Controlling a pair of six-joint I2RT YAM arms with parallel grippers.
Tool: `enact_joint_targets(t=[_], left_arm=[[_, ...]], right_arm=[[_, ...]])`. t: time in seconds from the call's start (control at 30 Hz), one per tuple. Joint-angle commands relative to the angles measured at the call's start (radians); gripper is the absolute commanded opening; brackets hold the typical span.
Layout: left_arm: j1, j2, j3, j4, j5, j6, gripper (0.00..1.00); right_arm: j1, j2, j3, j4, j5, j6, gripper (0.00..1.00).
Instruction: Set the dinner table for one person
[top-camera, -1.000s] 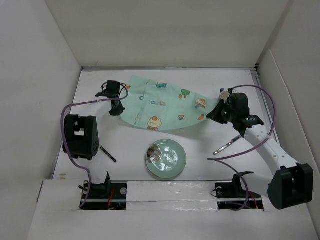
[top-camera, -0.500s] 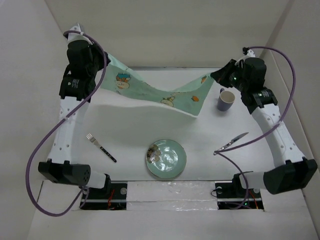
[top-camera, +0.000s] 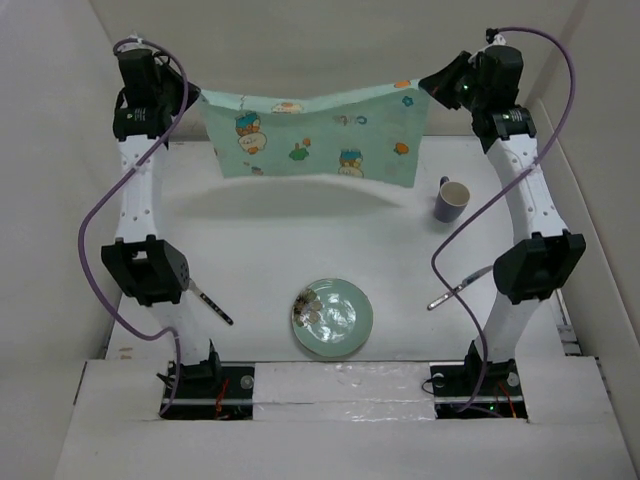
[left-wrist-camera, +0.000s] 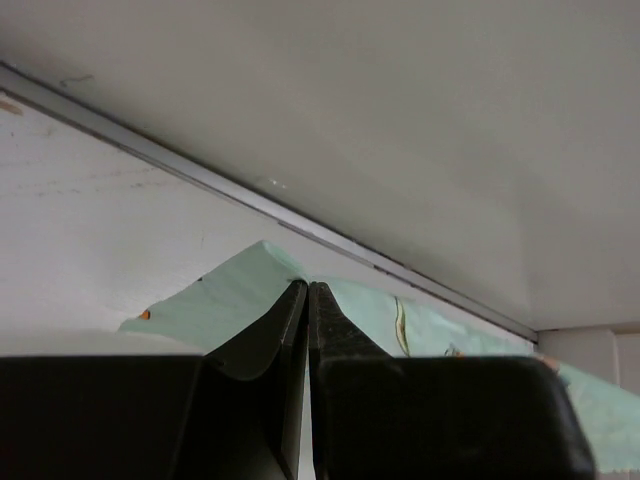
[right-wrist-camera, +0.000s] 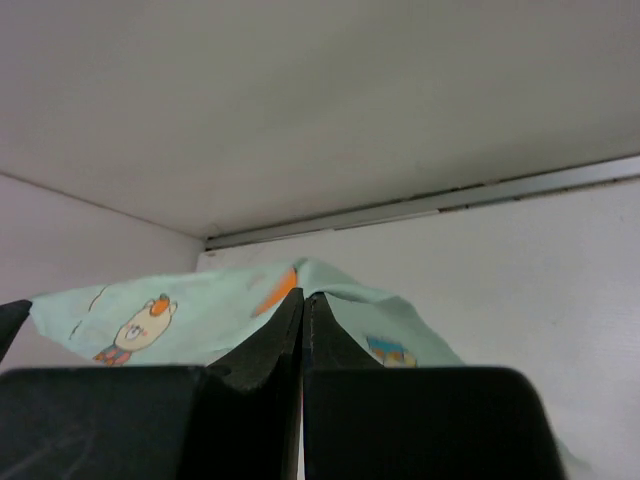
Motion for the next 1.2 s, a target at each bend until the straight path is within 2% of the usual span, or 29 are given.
enact_joint_targets(t=[0.0,0.1,0.13,0.17,0.2,0.23,0.27,0.43,0.57,0.8,1.17], left_arm=[[0.015,-0.173,-0.055,0.12,0.066,-0.014,0.0],[0.026,-0.265,-0.248,0.171,0.101,-0.002,0.0],[0.026,-0.317,-0.385,0.203,0.107,0.0,0.0],[0.026,-0.348,-0.472,0.229,0.122,0.0,0.0],[0.026,-0.375,-0.553,0.264,0.131,-0.002,0.0],[0.026,-0.417,-0.704,0.306,0.133,-0.002,0.0],[0.026,-0.428,-0.77,0.314,0.136,0.001,0.0],[0.026,-0.457,-1.096,0.383,0.15,0.017,0.0],[0.026,-0.4,-1.195,0.389,0.138,0.043,0.0],[0.016,-0.322,-1.276,0.397,0.121,0.076,0.0],[-0.013,-0.375,-1.35,0.334,0.078,0.113,0.0]], right_arm=[[-0.008,-0.081,0.044,0.051,-0.032,0.006,0.0],[-0.018,-0.174,-0.143,0.091,-0.042,-0.014,0.0],[-0.018,-0.205,-0.211,0.117,-0.046,-0.017,0.0],[-0.018,-0.236,-0.363,0.138,-0.05,-0.018,0.0],[-0.027,-0.263,-0.442,0.16,-0.052,-0.023,0.0],[-0.027,-0.308,-0.516,0.19,-0.059,-0.024,0.0],[-0.027,-0.32,-0.644,0.201,-0.062,-0.027,0.0],[-0.036,-0.362,-0.91,0.224,-0.092,-0.044,0.0],[-0.036,-0.342,-0.998,0.2,-0.053,-0.066,0.0],[-0.036,-0.314,-1.084,0.169,-0.018,-0.086,0.0],[-0.088,-0.394,-1.219,0.111,0.028,-0.123,0.0]])
